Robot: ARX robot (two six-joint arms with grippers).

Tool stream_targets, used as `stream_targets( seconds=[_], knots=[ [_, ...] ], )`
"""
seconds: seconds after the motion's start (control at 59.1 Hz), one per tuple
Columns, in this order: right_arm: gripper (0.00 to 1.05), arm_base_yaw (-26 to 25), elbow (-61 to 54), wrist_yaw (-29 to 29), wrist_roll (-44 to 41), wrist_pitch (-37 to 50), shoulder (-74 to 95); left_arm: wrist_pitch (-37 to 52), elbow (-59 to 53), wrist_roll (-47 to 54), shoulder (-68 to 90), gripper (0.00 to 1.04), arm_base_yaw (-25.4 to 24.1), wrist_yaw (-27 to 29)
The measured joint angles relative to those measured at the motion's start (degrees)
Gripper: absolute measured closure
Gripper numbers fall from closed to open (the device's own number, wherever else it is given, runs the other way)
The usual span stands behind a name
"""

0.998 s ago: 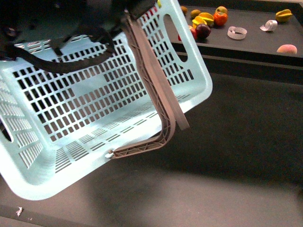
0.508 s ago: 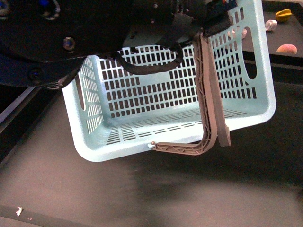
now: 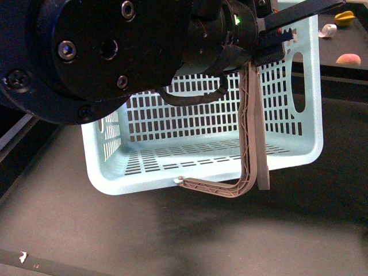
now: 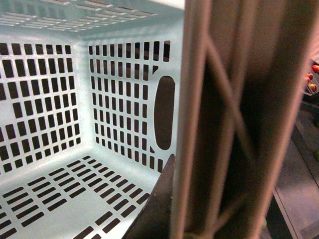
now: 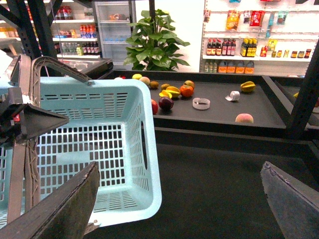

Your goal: Pick mango with right arm and hold basket with left

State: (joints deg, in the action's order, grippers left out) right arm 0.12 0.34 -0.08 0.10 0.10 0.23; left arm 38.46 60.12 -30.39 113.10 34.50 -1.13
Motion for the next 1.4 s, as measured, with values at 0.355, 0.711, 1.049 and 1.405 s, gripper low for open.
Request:
stream_targets(
  seconds=[0.355, 0.711, 1.049, 1.405],
  knots=[
    [0.08, 0.0, 0.0, 0.0, 0.0, 0.0, 0.02, 0.0, 0.0, 0.24, 0.0, 0.99, 0.0, -0.04],
    [0.08, 0.0, 0.0, 0.0, 0.0, 0.0, 0.02, 0.0, 0.0, 0.28, 0.0, 0.99, 0.0, -0.02],
    [0.08, 0.52, 0.0, 1.79, -0.57, 0.33, 0.24, 0.0, 0.0, 0.33, 0.0, 0.99, 0.0, -0.02],
    [0.08, -10.25, 0.09, 6.93, -4.17, 22.62, 26.82, 0.0, 0.0, 0.37, 0.0, 0.99, 0.02, -0.04]
  ],
)
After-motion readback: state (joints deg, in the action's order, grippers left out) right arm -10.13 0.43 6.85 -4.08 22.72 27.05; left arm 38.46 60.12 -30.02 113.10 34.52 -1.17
